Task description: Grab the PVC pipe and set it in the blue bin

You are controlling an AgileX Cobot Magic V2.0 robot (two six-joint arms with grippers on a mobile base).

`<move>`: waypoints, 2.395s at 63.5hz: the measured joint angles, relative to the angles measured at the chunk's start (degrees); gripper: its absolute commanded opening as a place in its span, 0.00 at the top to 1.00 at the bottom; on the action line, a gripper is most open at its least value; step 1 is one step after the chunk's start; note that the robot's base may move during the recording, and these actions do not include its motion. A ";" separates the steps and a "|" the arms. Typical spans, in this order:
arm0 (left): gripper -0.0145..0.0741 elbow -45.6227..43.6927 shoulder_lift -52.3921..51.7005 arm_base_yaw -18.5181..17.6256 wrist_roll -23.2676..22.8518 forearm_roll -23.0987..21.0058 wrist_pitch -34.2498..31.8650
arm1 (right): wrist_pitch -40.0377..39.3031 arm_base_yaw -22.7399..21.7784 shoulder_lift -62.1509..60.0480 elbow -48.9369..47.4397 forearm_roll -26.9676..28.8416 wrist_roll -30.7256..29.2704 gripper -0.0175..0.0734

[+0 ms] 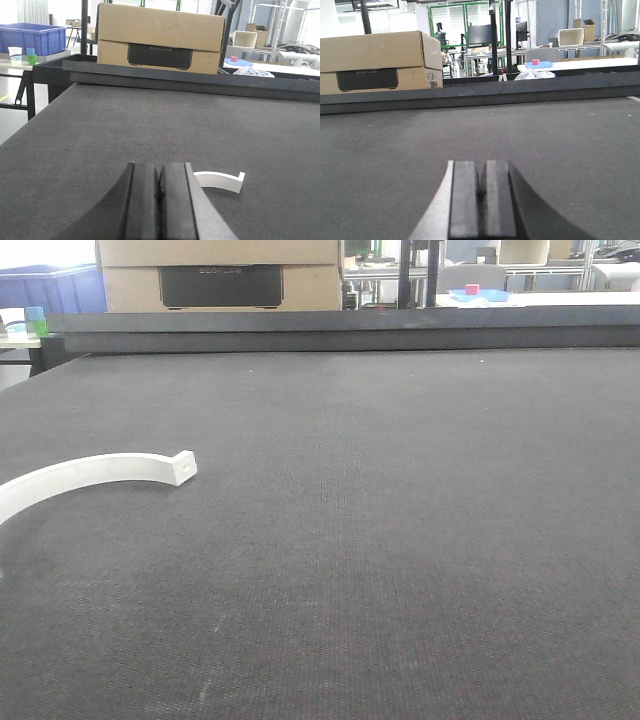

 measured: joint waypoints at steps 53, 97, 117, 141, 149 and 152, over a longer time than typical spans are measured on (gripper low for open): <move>0.96 0.00 0.00 0.00 0.00 0.00 0.00 | 0.00 0.00 0.00 0.00 0.00 0.00 0.99; 0.96 -32.15 7.45 0.00 0.10 10.44 19.35 | 10.43 0.00 3.71 -27.13 0.00 0.00 0.99; 0.96 -51.24 33.24 0.00 0.10 7.00 37.22 | 35.79 0.00 27.45 -49.04 0.36 0.00 0.99; 0.96 -57.81 59.34 0.00 0.10 4.36 47.42 | 59.14 0.00 56.48 -54.38 0.36 0.00 0.99; 0.96 -57.92 65.54 0.00 0.10 4.02 47.42 | 60.49 0.00 64.06 -54.38 0.36 0.00 0.99; 0.96 -57.92 67.56 0.00 0.10 4.02 47.42 | 60.49 0.00 67.26 -54.38 0.36 0.00 0.99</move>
